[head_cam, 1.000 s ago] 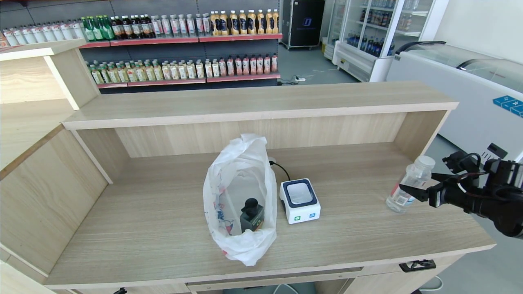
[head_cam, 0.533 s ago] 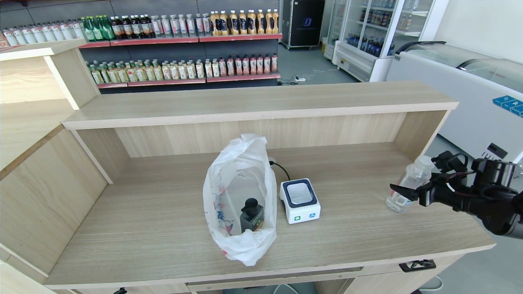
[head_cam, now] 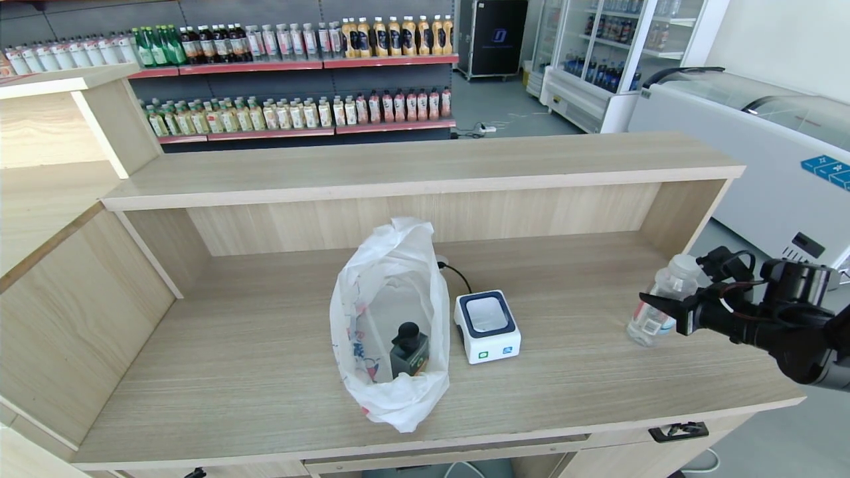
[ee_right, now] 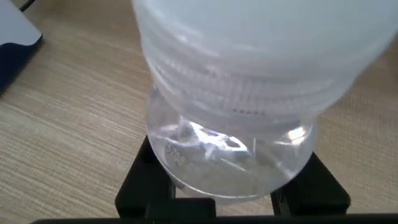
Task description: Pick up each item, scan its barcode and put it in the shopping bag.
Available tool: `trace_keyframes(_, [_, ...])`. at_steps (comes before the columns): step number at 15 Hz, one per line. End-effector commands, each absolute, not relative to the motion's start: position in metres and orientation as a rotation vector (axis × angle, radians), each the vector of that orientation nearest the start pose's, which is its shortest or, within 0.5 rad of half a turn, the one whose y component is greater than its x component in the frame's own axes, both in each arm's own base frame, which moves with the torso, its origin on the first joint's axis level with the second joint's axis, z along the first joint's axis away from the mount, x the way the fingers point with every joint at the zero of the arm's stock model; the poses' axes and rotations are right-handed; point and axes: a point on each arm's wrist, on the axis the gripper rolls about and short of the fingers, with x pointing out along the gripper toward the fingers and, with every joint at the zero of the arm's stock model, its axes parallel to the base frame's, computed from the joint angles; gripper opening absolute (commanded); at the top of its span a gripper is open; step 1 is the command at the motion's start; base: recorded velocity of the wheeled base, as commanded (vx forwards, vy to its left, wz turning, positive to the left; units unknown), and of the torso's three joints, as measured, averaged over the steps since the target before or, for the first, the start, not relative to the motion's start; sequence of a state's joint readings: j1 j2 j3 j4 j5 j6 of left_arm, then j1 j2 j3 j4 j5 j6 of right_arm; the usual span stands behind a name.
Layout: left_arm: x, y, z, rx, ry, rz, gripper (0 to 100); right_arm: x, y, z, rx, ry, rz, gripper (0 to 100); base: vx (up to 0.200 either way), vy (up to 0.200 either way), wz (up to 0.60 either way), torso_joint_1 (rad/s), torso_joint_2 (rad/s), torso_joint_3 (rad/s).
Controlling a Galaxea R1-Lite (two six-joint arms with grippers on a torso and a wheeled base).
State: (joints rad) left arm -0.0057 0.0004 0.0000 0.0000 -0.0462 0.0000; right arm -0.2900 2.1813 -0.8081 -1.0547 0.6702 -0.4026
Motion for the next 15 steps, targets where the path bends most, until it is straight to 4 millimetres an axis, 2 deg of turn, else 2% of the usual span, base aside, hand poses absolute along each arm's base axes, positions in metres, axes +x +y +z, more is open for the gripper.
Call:
trace_keyframes(1, [-0.023, -0.001, 0.076, 0.0, 0.002, -0.052, 100, 0.362, -0.093, 0.056, -0.245, 0.209, 0.428, 0, 0.0, 0.0, 0.0, 0.0, 0.0, 0.0])
trace_keyframes(6, [-0.023, -0.001, 0.076, 0.0, 0.002, -0.052, 100, 0.36, -0.093, 0.063, -0.25, 0.198, 0.424, 0, 0.0, 0.0, 0.0, 0.0, 0.0, 0.0])
trace_keyframes(8, [-0.023, -0.001, 0.076, 0.0, 0.002, -0.052, 100, 0.349, -0.088, 0.089, -0.204, 0.171, 0.42, 0, 0.0, 0.0, 0.0, 0.0, 0.0, 0.0])
trace_keyframes(11, [-0.023, -0.001, 0.076, 0.0, 0.002, -0.052, 100, 0.319, -0.061, 0.179, 0.095, 0.124, 0.499, 0, 0.0, 0.0, 0.0, 0.0, 0.0, 0.0])
trace_keyframes(12, [-0.023, -0.001, 0.076, 0.0, 0.002, -0.052, 100, 0.314, -0.057, 0.199, 0.122, 0.116, 0.55, 0, 0.0, 0.0, 0.0, 0.0, 0.0, 0.0])
trace_keyframes(14, [-0.023, -0.001, 0.076, 0.0, 0.002, -0.052, 100, 0.294, -0.042, 0.26, 0.171, 0.122, 0.755, 0, 0.0, 0.0, 0.0, 0.0, 0.0, 0.0])
trace_keyframes(15, [-0.023, -0.001, 0.076, 0.0, 0.002, -0.052, 100, 0.285, -0.037, 0.277, 0.18, 0.124, 0.821, 0, 0.0, 0.0, 0.0, 0.0, 0.0, 0.0])
